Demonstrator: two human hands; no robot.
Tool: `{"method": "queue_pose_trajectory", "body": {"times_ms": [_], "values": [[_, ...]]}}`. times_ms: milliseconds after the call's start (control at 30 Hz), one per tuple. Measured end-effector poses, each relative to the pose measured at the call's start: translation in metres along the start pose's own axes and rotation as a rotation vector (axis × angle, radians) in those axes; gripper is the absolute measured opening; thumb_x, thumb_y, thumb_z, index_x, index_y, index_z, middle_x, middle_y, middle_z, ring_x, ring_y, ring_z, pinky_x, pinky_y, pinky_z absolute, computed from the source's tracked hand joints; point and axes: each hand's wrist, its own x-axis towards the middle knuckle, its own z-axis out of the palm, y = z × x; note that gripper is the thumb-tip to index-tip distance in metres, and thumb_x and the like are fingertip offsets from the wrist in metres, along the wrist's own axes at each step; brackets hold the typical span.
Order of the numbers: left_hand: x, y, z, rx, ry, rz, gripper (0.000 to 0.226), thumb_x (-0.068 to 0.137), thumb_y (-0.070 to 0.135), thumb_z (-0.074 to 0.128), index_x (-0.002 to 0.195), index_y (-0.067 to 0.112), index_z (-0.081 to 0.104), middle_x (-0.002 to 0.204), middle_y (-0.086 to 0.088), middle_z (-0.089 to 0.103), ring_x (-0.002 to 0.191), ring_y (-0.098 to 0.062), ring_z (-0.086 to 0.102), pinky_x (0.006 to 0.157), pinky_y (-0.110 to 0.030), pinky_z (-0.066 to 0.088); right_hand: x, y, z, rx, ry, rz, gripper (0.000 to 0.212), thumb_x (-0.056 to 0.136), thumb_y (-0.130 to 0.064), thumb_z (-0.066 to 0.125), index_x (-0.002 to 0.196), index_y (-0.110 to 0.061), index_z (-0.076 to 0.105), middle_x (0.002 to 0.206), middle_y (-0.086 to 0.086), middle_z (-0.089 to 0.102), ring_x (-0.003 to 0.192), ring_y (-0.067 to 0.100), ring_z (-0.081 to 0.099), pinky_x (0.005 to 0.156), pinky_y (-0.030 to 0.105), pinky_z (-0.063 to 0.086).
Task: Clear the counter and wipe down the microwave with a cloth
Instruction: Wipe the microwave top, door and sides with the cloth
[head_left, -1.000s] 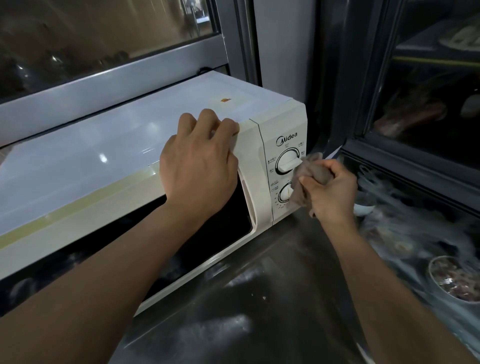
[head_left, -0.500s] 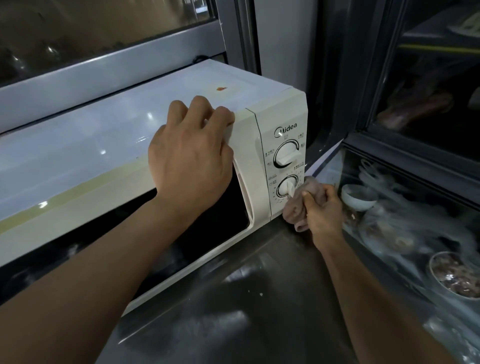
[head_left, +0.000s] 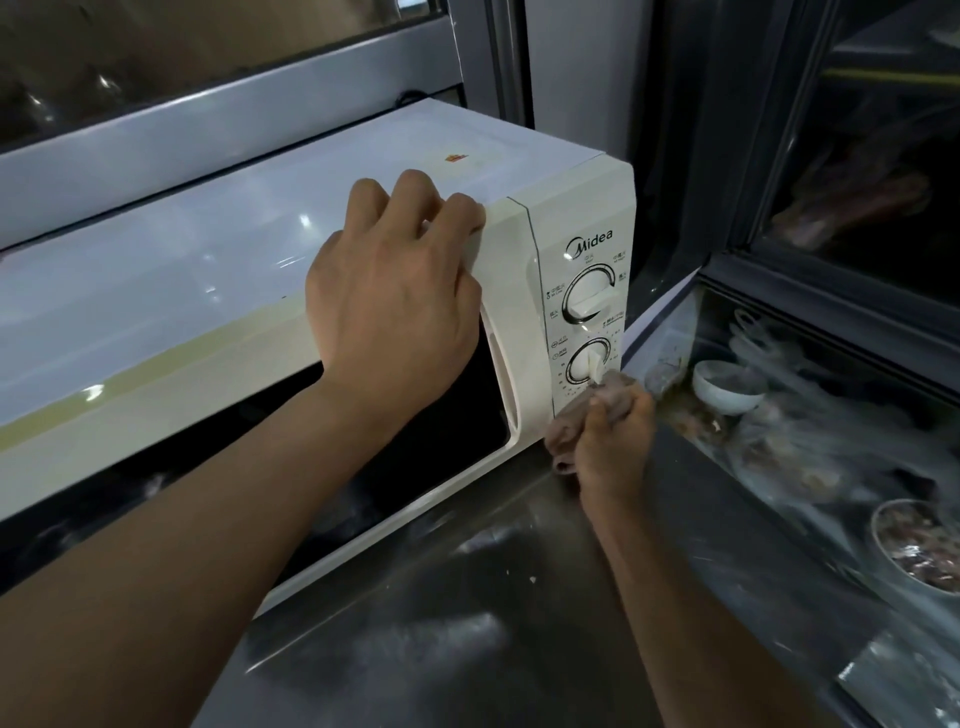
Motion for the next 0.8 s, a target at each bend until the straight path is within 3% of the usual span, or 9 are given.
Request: {"method": "queue_pose_trajectory", "body": {"times_ms": [67,133,233,333,400,500,633,700,800], "values": [[0.000,0.001,0.000,0.000,0.003,0.004,0.032,0.078,0.016,0.045,0.106,0.015,0.061,0.097,-0.005,0.056,0.087,-0.028,0.048,0.052,-0.026,0.017,0.017,-0.001,-0.005,0.020,0.024,0.044,0.008,0.097,-0.009,0.044,0.098,-0.017,0.043,0.082,0.007,0.059,0.066,0.009,0.064,0.050,0.018,0.051],[0.000,0.001,0.001,0.002,0.008,-0.003,0.031,0.078,0.016,0.045,0.104,0.015,0.061,0.097,-0.004,0.056,0.087,-0.028,0.047,0.053,-0.027,0.019,0.029,-0.004,-0.009,-0.007,0.018,0.106,0.010,0.098,-0.012,0.042,0.108,-0.016,0.044,0.097,0.012,0.061,0.081,0.020,0.066,0.057,0.023,0.053],[0.001,0.002,0.000,-0.004,0.015,-0.012,0.031,0.078,0.016,0.044,0.104,0.015,0.061,0.097,-0.004,0.056,0.088,-0.028,0.047,0.053,-0.028,0.019,0.019,0.001,-0.003,0.057,0.025,0.183,0.016,0.099,-0.013,0.041,0.115,-0.014,0.042,0.093,0.009,0.060,0.069,0.017,0.067,0.048,0.025,0.054],[0.001,0.002,0.000,0.002,0.012,-0.010,0.031,0.078,0.015,0.044,0.104,0.014,0.061,0.097,-0.004,0.056,0.088,-0.029,0.047,0.052,-0.029,0.021,-0.020,0.014,0.012,0.051,-0.058,0.272,0.009,0.098,-0.010,0.041,0.103,-0.014,0.037,0.102,0.019,0.058,0.084,0.034,0.065,0.072,0.051,0.057],[0.000,0.001,-0.001,0.009,-0.001,-0.004,0.031,0.078,0.016,0.045,0.105,0.015,0.061,0.097,-0.004,0.056,0.088,-0.028,0.048,0.052,-0.029,0.022,-0.041,0.019,0.020,0.038,-0.108,0.289,0.010,0.095,-0.004,0.043,0.102,-0.008,0.038,0.106,0.024,0.057,0.092,0.038,0.063,0.079,0.055,0.054],[-0.001,0.000,-0.002,0.009,-0.020,0.013,0.031,0.080,0.017,0.046,0.107,0.016,0.061,0.098,-0.004,0.056,0.089,-0.027,0.048,0.052,-0.029,0.023,-0.036,0.015,0.018,0.023,-0.092,0.260,0.009,0.092,0.000,0.043,0.101,0.002,0.043,0.087,0.032,0.060,0.070,0.036,0.063,0.060,0.042,0.053],[-0.001,0.000,-0.002,-0.011,-0.030,0.008,0.032,0.080,0.016,0.046,0.107,0.016,0.062,0.098,-0.003,0.057,0.088,-0.027,0.048,0.053,-0.028,0.022,0.006,-0.002,-0.001,-0.035,0.054,0.144,0.010,0.096,-0.006,0.046,0.101,-0.009,0.039,0.061,0.000,0.052,0.039,-0.002,0.055,0.037,0.011,0.040],[0.000,0.000,-0.003,-0.016,-0.033,0.003,0.032,0.079,0.016,0.046,0.107,0.015,0.062,0.097,-0.004,0.057,0.088,-0.028,0.049,0.053,-0.028,0.023,0.023,-0.005,-0.012,-0.113,0.022,0.091,0.012,0.094,-0.006,0.051,0.104,-0.010,0.045,0.067,-0.007,0.050,0.045,-0.009,0.054,0.034,0.002,0.032],[0.001,0.000,-0.003,-0.009,-0.037,0.002,0.031,0.079,0.017,0.047,0.106,0.015,0.062,0.097,-0.003,0.057,0.087,-0.028,0.049,0.053,-0.029,0.024,0.038,-0.013,-0.024,-0.238,-0.057,0.023,0.011,0.091,-0.008,0.058,0.100,-0.009,0.053,0.073,-0.009,0.053,0.060,-0.003,0.055,0.041,0.000,0.034]]}}
